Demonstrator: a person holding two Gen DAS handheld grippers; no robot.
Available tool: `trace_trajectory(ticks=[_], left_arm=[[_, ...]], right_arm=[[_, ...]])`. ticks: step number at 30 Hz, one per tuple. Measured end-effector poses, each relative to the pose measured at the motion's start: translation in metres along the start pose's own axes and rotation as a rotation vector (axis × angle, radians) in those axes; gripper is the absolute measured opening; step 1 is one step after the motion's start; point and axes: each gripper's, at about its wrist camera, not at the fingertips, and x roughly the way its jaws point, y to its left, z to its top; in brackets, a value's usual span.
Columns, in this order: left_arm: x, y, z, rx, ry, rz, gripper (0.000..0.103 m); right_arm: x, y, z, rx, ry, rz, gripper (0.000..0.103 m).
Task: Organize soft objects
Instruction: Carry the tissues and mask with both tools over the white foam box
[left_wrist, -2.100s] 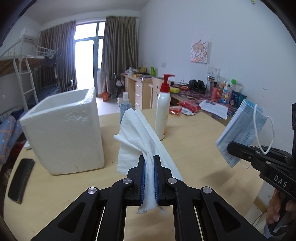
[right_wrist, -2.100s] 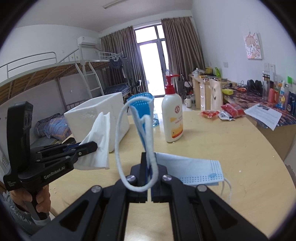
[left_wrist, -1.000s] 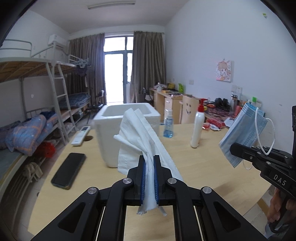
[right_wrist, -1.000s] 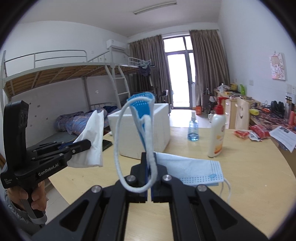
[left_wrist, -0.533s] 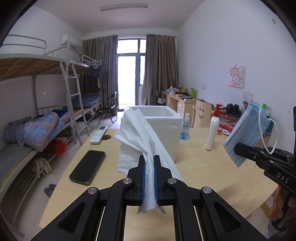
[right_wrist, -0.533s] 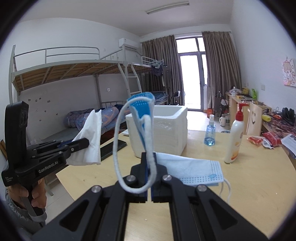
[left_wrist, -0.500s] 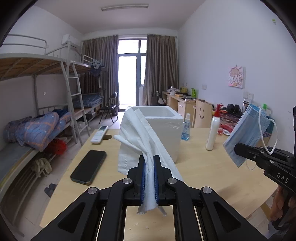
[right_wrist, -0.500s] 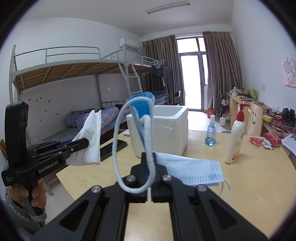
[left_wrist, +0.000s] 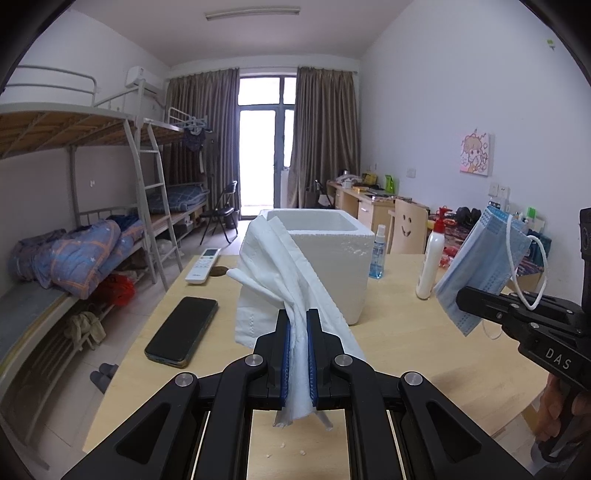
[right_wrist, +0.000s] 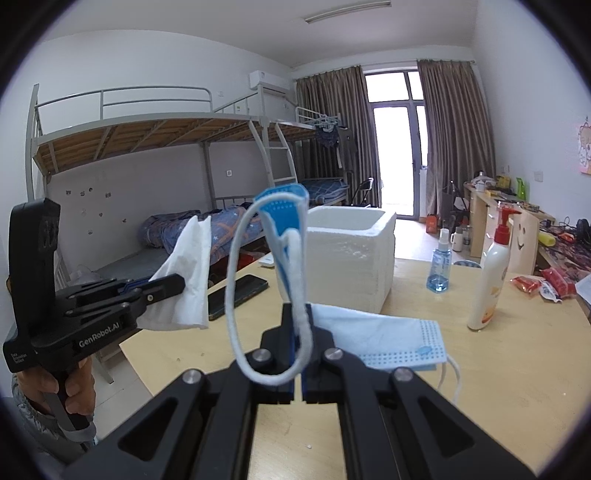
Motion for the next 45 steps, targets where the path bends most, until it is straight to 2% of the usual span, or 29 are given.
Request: trace_trajectory(ticks=[8, 20, 29, 45], left_arm=[[0.011, 0.005, 0.013, 0.0, 0.014, -0.02, 0.009], [0.03, 0.005, 0.053, 0.014, -0.018, -0.022, 0.009], [0.04, 0.006, 0.073, 0.025, -0.03, -0.022, 0.009], [0.06, 0.01, 0.09, 0.025, -0.027, -0.027, 0.009]], right_arm=[[0.005, -0.006, 0.012, 0.018, 0.009, -0.002, 0.004], [0.02, -0.01, 0.049, 0.004, -0.011, 0.0, 0.004], [0.033, -0.011, 0.064, -0.003, -0.014, 0.005, 0.004], [0.058, -0.016, 0.08, -0.016, 0.007, 0.003, 0.004]])
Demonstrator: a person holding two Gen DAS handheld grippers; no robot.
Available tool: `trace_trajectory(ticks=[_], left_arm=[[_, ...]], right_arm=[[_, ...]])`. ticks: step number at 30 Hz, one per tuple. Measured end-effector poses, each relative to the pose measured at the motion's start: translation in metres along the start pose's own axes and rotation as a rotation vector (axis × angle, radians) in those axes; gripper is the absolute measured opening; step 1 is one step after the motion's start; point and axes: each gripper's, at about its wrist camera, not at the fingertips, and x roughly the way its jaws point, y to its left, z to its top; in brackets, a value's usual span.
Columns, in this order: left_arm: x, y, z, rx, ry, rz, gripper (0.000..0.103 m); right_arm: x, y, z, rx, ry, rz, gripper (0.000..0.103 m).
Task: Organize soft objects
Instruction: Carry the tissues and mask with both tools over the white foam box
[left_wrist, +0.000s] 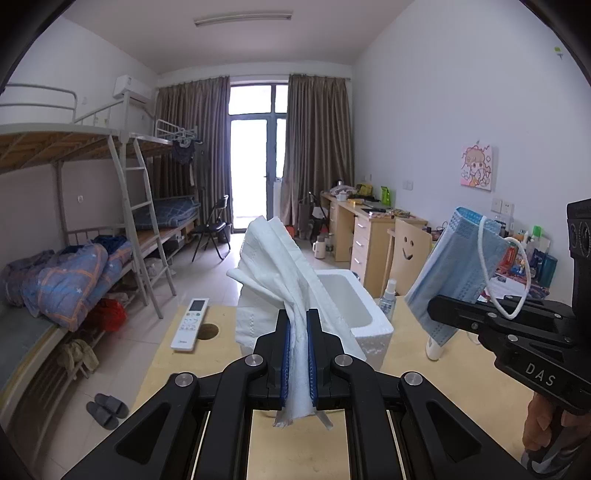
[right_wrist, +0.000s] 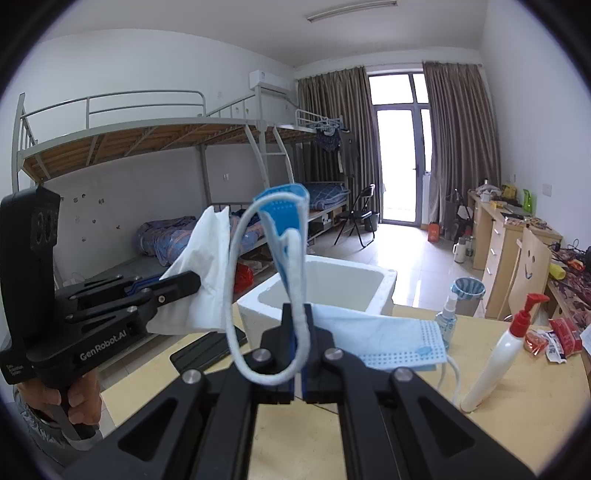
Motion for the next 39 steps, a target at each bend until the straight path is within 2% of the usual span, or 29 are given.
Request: trace_trajectory(ticks=[19, 39], left_arm=[[0.037, 0.008, 0.017, -0.002, 0.029, 0.003, 0.009], [0.069, 0.013, 0.026, 0.017, 0.055, 0.025, 0.009]], right_arm=[[0.031, -0.002, 0.018, -0.047, 0.025, 0.029, 0.004], [0.074, -0.011, 0.027, -0.023, 0.072, 0.049, 0.004]])
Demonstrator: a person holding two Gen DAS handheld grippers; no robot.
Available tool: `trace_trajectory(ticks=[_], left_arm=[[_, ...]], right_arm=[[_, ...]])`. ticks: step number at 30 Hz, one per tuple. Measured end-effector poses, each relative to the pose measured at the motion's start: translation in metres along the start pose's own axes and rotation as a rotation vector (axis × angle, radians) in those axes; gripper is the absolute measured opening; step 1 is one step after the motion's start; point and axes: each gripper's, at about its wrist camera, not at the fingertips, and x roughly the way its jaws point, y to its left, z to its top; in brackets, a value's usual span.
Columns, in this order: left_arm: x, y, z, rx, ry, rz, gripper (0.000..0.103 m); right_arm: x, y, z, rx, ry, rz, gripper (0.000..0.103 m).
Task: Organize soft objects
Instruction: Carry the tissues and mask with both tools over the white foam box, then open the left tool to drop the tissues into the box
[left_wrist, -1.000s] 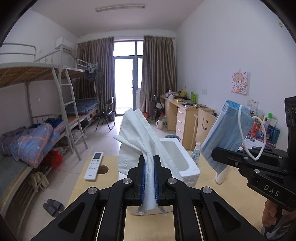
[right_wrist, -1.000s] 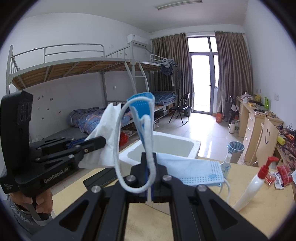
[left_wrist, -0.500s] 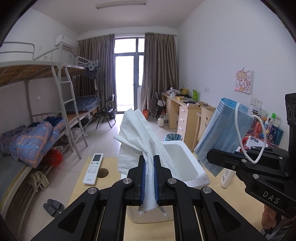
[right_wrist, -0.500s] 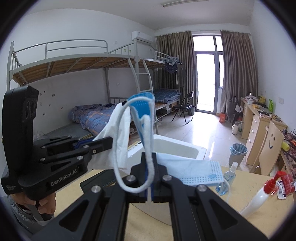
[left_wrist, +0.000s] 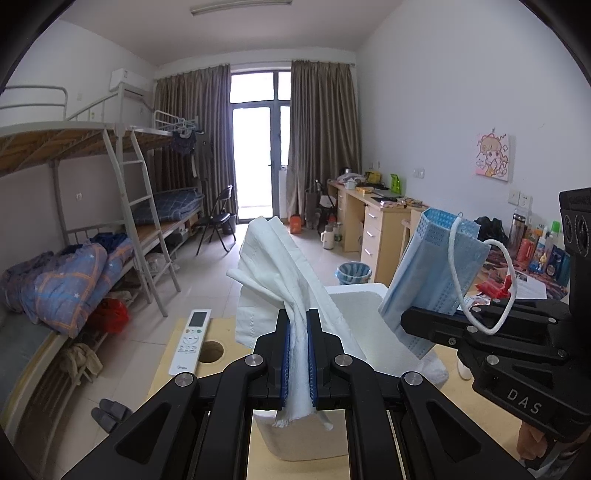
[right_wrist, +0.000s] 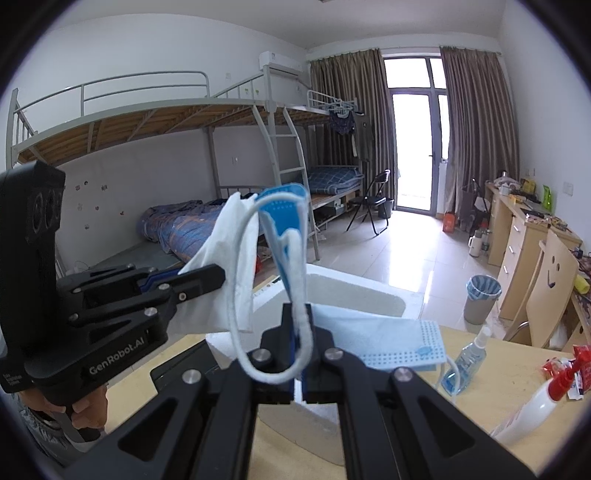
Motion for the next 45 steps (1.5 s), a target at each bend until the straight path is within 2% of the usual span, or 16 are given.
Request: trace_trajectory(ticks=[11, 24, 36, 37, 39, 41, 43, 45], left_arm=[[0.02, -0.007, 0.002, 0.008, 0.026, -0.011, 0.009], [0.04, -0.033, 0.006, 0.032, 0.062, -0.1, 0.009], [0.047, -0.034, 0.009, 0.028, 0.069, -0.084, 0.009], [0.047, -0.034, 0.009, 0.025, 0.067, -0.084, 0.013], [0.048, -0.032, 0.009, 0.02, 0.076, -0.083, 0.03], [0.048, -0.032, 0.008, 0.015, 0.071, -0.072, 0.078], [0.046, -0.03, 0.008, 0.006, 0.049, -0.055, 0.09], [0.042, -0.026, 0.009, -0.016, 0.035, -0.057, 0.092]], right_arm=[[0.0, -0.009, -0.001, 0.014, 0.009, -0.016, 0.004], [-0.023, -0.031, -0.001, 0.054, -0.01, -0.109, 0.004], [-0.023, -0.028, -0.001, 0.05, -0.014, -0.12, 0.004], [-0.022, -0.029, -0.001, 0.053, -0.015, -0.122, 0.004], [-0.023, -0.031, -0.003, 0.055, -0.014, -0.122, 0.004], [-0.023, -0.031, -0.004, 0.055, -0.016, -0.125, 0.004], [-0.023, -0.03, -0.004, 0.055, -0.017, -0.124, 0.004], [-0.024, -0.031, -0.005, 0.056, -0.018, -0.124, 0.004]])
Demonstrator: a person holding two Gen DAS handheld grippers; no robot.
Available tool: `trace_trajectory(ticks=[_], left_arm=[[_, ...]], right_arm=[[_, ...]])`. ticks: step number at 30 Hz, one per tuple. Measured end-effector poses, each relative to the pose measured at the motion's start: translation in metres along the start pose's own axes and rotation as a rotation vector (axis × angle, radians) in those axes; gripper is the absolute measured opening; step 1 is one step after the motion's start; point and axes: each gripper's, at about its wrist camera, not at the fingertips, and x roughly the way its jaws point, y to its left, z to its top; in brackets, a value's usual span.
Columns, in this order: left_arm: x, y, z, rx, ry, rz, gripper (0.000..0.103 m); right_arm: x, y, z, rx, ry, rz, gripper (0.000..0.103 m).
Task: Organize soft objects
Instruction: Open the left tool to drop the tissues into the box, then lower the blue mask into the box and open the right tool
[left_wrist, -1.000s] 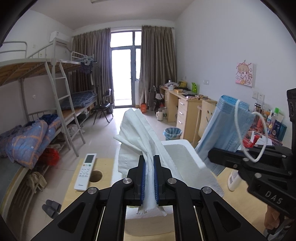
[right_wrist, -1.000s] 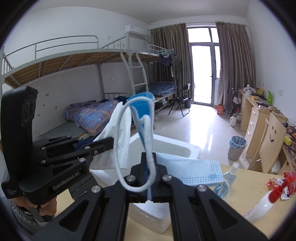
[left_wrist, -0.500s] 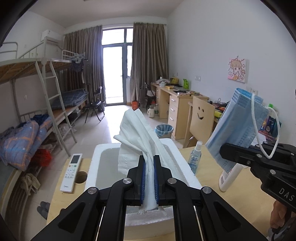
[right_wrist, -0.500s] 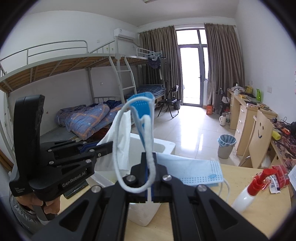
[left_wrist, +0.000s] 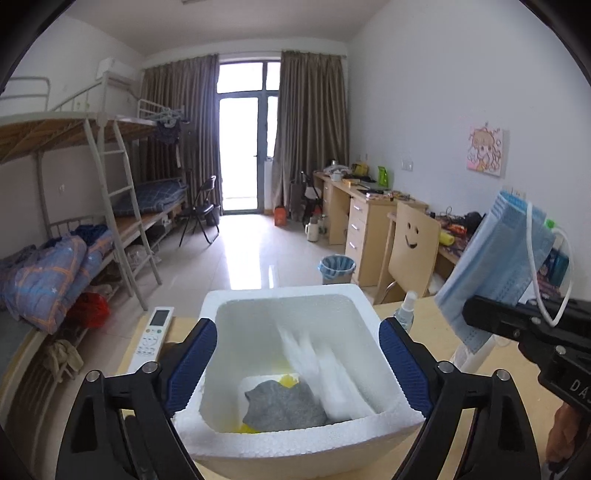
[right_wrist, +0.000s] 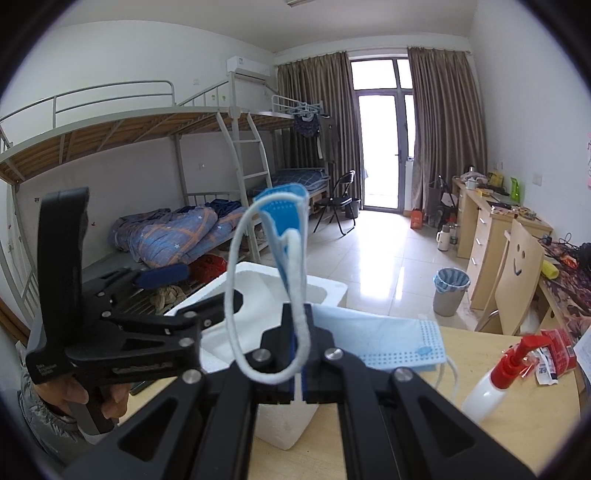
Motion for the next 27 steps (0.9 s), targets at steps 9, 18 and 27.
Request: trace_trajectory(ticks=[9, 18, 27], left_arm=[[-0.004, 0.005, -0.002, -0.012, -0.004, 0.005, 0.097], [-0.023, 0.017, -0.005, -0.004, -0.049, 0.056, 0.102], [-0.037, 0.038, -0.009, -0.013, -0.075, 0.103, 0.102]], right_arm=[[0.003, -0.001, -0.001, 0.003, 0.006, 0.002, 0.004], [0.012, 0.01, 0.005, -0.026, 0.013, 0.027, 0.004], [0.026, 0.028, 0.008, -0.06, 0.021, 0.067, 0.004]])
